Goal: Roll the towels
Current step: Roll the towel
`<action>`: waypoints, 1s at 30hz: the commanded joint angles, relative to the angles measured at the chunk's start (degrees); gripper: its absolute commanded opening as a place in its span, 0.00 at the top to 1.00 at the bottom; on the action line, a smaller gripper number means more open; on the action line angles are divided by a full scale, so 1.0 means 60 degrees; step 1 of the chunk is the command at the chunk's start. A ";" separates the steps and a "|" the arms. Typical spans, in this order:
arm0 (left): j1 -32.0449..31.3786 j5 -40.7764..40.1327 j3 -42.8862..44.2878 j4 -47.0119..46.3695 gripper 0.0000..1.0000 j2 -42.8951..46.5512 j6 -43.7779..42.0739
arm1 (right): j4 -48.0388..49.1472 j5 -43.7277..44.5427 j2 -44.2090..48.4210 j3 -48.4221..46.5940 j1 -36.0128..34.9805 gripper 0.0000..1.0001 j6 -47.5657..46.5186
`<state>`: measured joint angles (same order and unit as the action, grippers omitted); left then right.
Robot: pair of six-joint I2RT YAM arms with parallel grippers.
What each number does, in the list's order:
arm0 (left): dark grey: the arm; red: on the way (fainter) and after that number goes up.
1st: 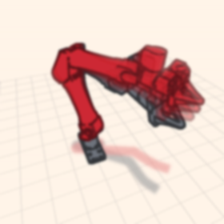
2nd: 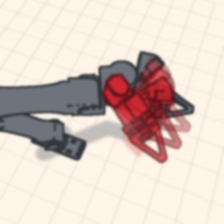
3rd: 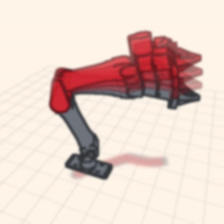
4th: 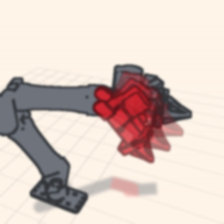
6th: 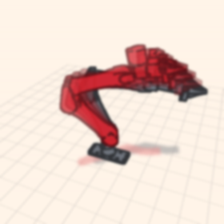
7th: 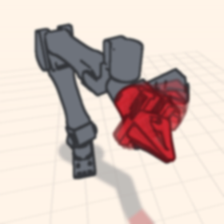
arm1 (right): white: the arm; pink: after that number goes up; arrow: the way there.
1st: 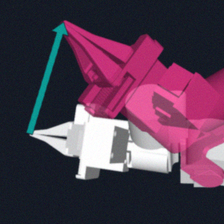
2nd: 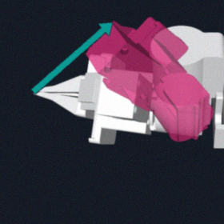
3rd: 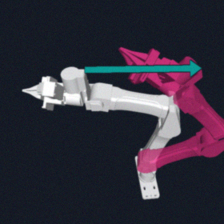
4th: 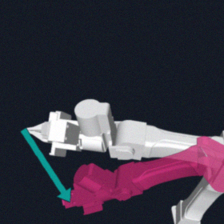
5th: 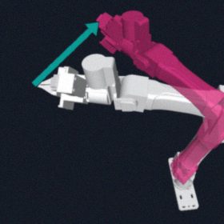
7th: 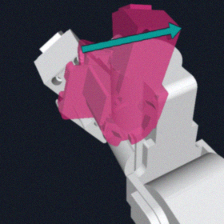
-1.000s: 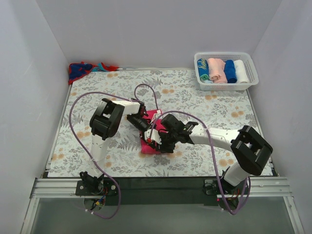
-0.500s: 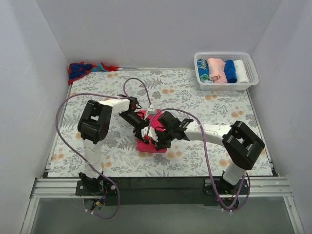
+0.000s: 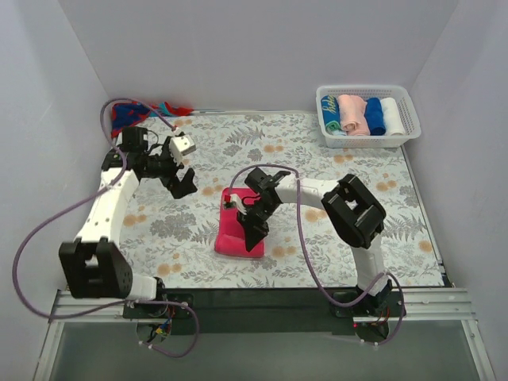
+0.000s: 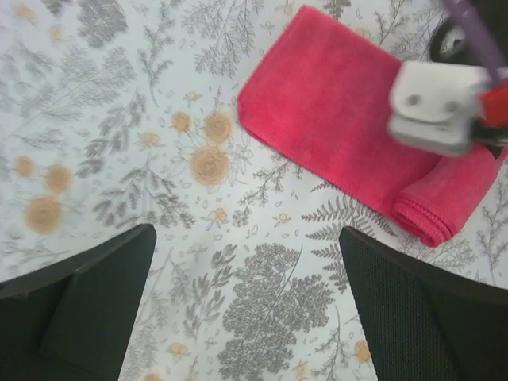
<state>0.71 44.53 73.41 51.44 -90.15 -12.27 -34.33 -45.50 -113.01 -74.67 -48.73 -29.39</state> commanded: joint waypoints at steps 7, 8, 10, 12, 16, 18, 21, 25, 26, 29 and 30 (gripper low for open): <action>-0.0642 0.0372 -0.2576 0.0802 0.02 0.4735 -0.1627 | -0.3214 -0.1747 -0.3852 -0.2509 0.0738 0.99 0.0020; -0.0979 -0.0224 -0.3147 0.0526 0.02 0.5409 -0.1675 | -0.3243 -0.1850 -0.3957 -0.2655 0.0855 0.99 0.0078; -0.2760 -0.1191 -0.3968 0.0041 0.04 0.6187 -0.1587 | -0.3302 -0.1968 -0.4409 -0.2831 0.0929 0.99 0.0195; -0.3938 -0.1840 -0.4630 -0.0601 0.10 0.6513 -0.1383 | -0.3317 -0.1910 -0.4659 -0.2950 0.0959 0.99 0.0283; -0.5579 -0.2982 -0.5217 -0.1598 0.15 0.6149 -0.1002 | -0.3288 -0.1793 -0.4953 -0.3096 0.0988 0.99 0.0473; -0.6517 -0.3524 -0.5408 -0.2197 0.20 0.5681 -0.0929 | -0.3288 -0.1720 -0.5144 -0.3199 0.0988 0.99 0.0561; -0.7674 -0.4270 -0.5569 -0.2975 0.24 0.5009 -0.1015 | -0.3288 -0.1529 -0.5320 -0.3287 0.1002 0.99 0.0591; -0.8130 -0.4755 -0.5599 -0.3548 0.34 0.4216 -0.1382 | -0.3317 -0.1426 -0.5437 -0.3316 0.1090 0.99 0.0620; -0.8175 -0.4814 -0.5584 -0.3636 0.35 0.4055 -0.1411 | -0.3317 -0.1383 -0.5466 -0.3331 0.1105 0.99 0.0620; -0.8321 -0.5005 -0.5672 -0.4089 0.37 0.3426 -0.1499 | -0.3303 -0.1353 -0.5496 -0.3316 0.1134 0.97 0.0635; -0.8351 -0.5063 -0.5730 -0.4192 0.37 0.3336 -0.1499 | -0.3302 -0.1353 -0.5510 -0.3316 0.1134 0.97 0.0635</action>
<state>-48.53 17.39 39.97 31.27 -68.38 -19.88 -59.35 -70.72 -141.01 -95.81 -41.32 -22.33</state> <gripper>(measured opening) 0.637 0.072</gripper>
